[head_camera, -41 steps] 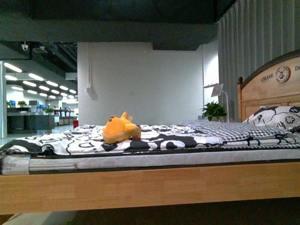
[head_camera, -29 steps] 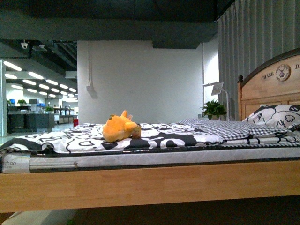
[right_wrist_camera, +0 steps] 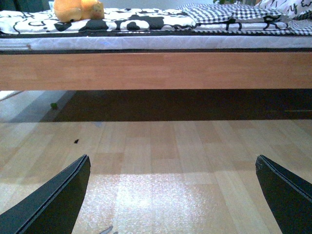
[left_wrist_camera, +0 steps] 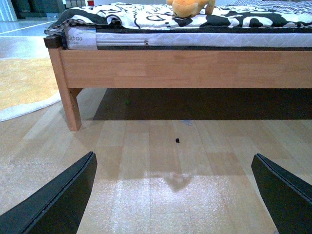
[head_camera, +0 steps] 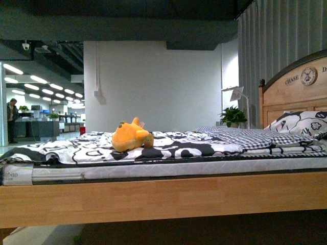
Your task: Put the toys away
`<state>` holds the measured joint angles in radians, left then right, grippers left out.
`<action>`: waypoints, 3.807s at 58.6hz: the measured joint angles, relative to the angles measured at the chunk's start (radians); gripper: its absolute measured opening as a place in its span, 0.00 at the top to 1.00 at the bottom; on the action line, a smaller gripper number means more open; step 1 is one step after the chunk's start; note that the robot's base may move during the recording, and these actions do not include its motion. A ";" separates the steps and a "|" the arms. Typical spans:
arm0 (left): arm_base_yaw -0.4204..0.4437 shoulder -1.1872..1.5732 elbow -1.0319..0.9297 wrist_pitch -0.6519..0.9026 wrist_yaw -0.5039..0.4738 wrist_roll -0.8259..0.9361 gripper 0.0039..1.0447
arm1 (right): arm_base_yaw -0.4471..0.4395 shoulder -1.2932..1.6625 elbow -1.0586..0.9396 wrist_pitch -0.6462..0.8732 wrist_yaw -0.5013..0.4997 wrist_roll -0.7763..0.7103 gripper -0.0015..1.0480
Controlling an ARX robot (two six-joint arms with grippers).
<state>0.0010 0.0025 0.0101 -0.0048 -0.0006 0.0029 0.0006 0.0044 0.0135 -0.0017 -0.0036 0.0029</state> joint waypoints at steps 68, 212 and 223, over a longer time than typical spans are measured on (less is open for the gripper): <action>0.000 0.000 0.000 0.000 0.000 0.000 0.06 | 0.000 0.000 0.000 0.000 0.000 0.000 0.02; 0.000 0.000 0.000 0.000 0.000 0.000 0.06 | 0.000 0.000 0.000 0.000 0.003 0.000 0.02; 0.000 0.000 0.000 0.000 0.003 0.000 0.06 | 0.000 0.000 0.000 0.000 0.007 0.000 0.02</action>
<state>0.0010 0.0025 0.0101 -0.0048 0.0025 0.0029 0.0010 0.0044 0.0135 -0.0017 0.0032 0.0032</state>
